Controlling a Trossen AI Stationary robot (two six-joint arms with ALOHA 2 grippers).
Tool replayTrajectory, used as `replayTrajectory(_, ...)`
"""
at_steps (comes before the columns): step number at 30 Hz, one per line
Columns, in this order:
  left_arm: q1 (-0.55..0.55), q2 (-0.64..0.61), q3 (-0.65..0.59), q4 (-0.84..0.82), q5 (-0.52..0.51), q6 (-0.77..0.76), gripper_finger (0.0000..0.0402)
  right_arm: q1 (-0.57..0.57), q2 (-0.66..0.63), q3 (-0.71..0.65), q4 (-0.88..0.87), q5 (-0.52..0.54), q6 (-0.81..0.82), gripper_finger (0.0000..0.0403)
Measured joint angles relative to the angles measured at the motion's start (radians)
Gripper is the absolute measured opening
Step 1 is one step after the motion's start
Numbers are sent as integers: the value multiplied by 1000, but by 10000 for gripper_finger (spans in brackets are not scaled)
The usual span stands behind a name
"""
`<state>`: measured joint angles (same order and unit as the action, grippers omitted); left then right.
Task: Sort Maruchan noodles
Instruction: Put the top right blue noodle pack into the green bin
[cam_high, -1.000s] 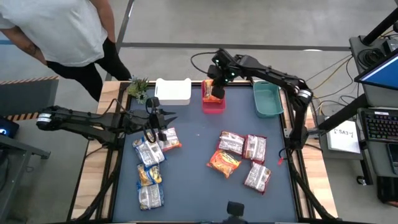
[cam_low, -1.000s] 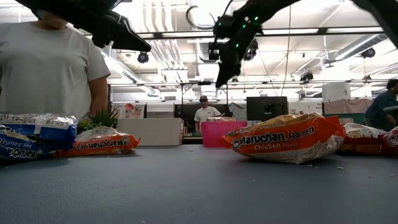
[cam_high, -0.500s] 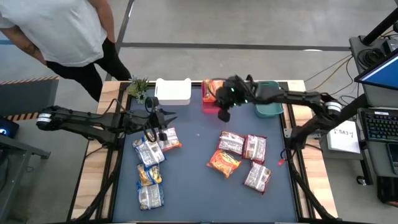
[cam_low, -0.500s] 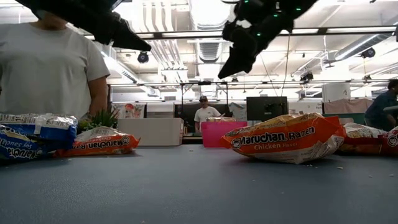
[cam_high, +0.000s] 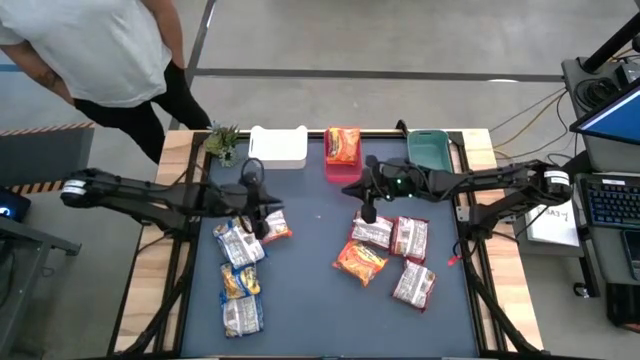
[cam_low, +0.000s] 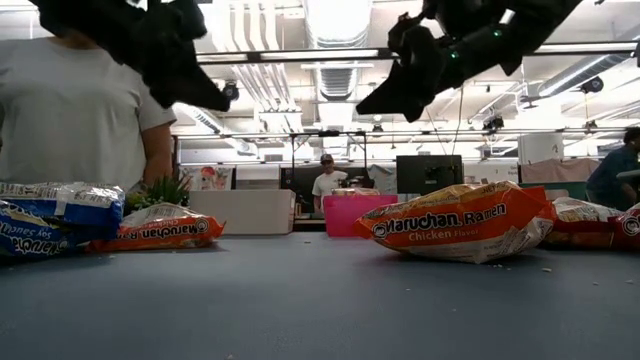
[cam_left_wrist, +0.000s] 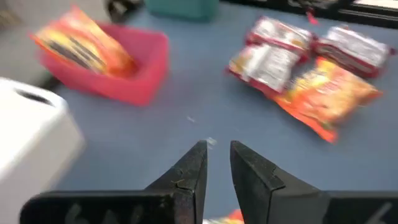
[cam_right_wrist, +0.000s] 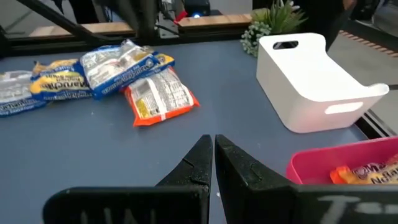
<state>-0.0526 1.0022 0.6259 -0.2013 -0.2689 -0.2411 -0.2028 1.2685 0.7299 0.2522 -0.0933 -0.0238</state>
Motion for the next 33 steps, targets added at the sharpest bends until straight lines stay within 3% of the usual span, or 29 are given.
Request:
replayTrajectory(4, -34, 68, 2, -44, 93, -115, 40, 0, 3, -4, 0, 3, -2, 9)
replayTrajectory(9, -90, 179, 113, -300, 117, -253, 38, 0, 3, -6, 1, 16, -30, 9)
replayTrajectory(14, -154, 305, 238, -600, 125, -280, 38, 0, 3, -5, -1, 17, -48, 9)
replayTrajectory(20, -209, 409, 384, -829, 163, -266, 38, 0, 3, -6, -3, 16, -53, 9)
replayTrajectory(27, -235, 352, 427, -883, 151, -144, 38, 0, 4, -7, -12, 16, -47, 9)
replayTrajectory(33, -232, 198, 361, -907, 136, -208, 67, 0, 4, -36, -12, 15, -32, 9)
